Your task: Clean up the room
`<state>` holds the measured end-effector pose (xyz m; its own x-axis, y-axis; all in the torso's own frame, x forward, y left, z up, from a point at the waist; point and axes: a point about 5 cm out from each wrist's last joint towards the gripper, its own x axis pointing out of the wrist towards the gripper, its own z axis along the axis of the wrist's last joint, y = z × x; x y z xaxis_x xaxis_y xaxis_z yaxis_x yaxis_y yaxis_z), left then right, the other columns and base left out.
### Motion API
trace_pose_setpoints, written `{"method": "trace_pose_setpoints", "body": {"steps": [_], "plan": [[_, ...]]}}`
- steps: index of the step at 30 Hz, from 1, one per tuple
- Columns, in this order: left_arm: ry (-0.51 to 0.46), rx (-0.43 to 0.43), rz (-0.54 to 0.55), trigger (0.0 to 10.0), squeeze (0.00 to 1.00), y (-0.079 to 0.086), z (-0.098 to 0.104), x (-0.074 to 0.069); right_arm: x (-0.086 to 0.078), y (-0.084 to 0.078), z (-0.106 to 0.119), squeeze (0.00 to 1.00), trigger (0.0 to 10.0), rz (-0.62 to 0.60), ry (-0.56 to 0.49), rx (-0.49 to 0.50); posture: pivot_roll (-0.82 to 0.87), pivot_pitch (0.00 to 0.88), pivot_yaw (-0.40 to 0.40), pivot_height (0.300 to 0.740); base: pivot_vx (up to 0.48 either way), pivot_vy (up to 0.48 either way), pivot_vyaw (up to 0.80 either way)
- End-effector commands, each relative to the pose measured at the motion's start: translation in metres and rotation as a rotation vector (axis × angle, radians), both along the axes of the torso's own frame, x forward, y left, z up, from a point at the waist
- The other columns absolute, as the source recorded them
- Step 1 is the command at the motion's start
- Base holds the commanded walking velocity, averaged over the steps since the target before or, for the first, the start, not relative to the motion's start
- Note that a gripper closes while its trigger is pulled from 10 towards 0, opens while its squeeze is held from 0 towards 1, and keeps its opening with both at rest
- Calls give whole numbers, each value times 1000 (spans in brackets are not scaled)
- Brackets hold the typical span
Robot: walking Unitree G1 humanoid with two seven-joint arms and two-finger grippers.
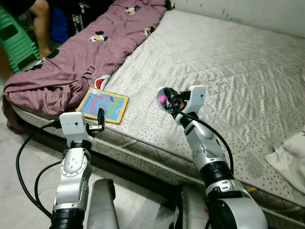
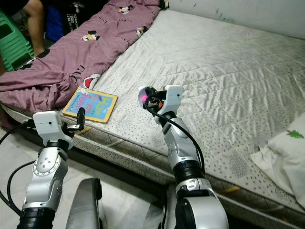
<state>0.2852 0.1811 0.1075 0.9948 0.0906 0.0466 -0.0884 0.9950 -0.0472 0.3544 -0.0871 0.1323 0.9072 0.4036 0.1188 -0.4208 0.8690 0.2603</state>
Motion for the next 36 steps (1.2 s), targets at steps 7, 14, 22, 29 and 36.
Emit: {"method": "trace_pose_setpoints", "body": {"steps": [7, 14, 22, 29, 36], "plan": [[-17, 14, 7, 10000, 0, -1, 3, 2, -2, -4, -1, 0, 10000, -25, 5, -11, 77, 0, -50, 711, 0, 0, 0], [-8, 19, 19, 10000, 0, 0, 2, 3, -3, -8, -4, 0, 10000, -44, 1, -41, 78, 0, -49, 740, 0, 0, 0], [3, 13, 49, 10000, 0, 2, 0, 3, -4, -11, -8, 0, 10000, -58, 6, -58, 80, 0, -48, 740, 0, 0, 0], [5, 16, 49, 10000, 0, 2, -1, 4, -4, -11, -9, 0, 10000, -61, 7, -70, 81, 0, -48, 740, 0, 0, 0], [1, 13, 42, 10000, 0, 1, 0, 5, -4, -12, -10, 0, 10000, -74, 9, -79, 81, 0, -48, 740, 0, 0, 0]]}}
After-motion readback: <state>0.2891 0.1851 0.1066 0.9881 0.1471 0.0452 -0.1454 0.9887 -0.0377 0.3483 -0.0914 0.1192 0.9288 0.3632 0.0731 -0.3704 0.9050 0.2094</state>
